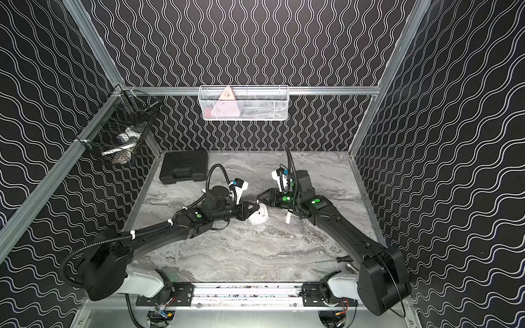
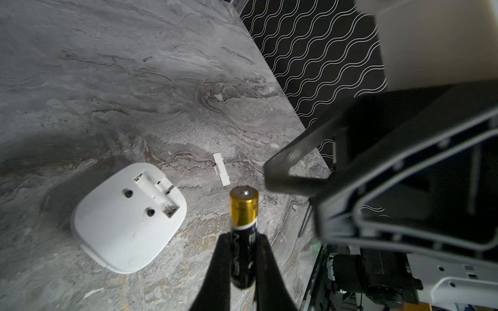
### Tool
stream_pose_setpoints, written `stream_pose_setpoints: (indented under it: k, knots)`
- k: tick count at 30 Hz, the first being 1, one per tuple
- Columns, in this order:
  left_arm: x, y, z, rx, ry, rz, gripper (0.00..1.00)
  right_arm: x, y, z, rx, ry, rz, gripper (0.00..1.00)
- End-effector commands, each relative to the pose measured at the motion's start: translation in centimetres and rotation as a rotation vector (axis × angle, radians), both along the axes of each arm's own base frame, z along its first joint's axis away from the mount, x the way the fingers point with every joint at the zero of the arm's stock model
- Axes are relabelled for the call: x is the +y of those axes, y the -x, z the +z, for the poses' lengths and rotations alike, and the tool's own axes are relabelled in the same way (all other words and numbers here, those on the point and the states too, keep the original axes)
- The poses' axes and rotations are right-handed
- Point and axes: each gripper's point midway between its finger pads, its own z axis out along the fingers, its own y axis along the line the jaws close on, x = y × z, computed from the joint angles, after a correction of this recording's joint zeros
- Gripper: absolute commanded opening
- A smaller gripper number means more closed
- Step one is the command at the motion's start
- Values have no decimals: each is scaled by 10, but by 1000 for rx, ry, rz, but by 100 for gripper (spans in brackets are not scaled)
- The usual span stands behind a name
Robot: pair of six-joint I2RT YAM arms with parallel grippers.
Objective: Insert the battery into the alarm
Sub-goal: Pick up the battery at the center of the board.
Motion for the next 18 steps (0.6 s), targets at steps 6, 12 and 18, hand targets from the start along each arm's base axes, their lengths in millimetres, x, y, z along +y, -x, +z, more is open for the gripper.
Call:
stream_pose_setpoints:
  k: [6, 12, 18]
  knots:
    - [-5, 3, 20, -42, 59, -30, 3, 8, 0, -7, 2, 53, 18, 37]
    - [-6, 4, 21, -39, 67, -37, 3, 2, -9, -17, 44, 69, -66, 29]
    - [-5, 3, 20, -36, 55, -34, 3, 3, -10, -13, 42, 58, -67, 21]
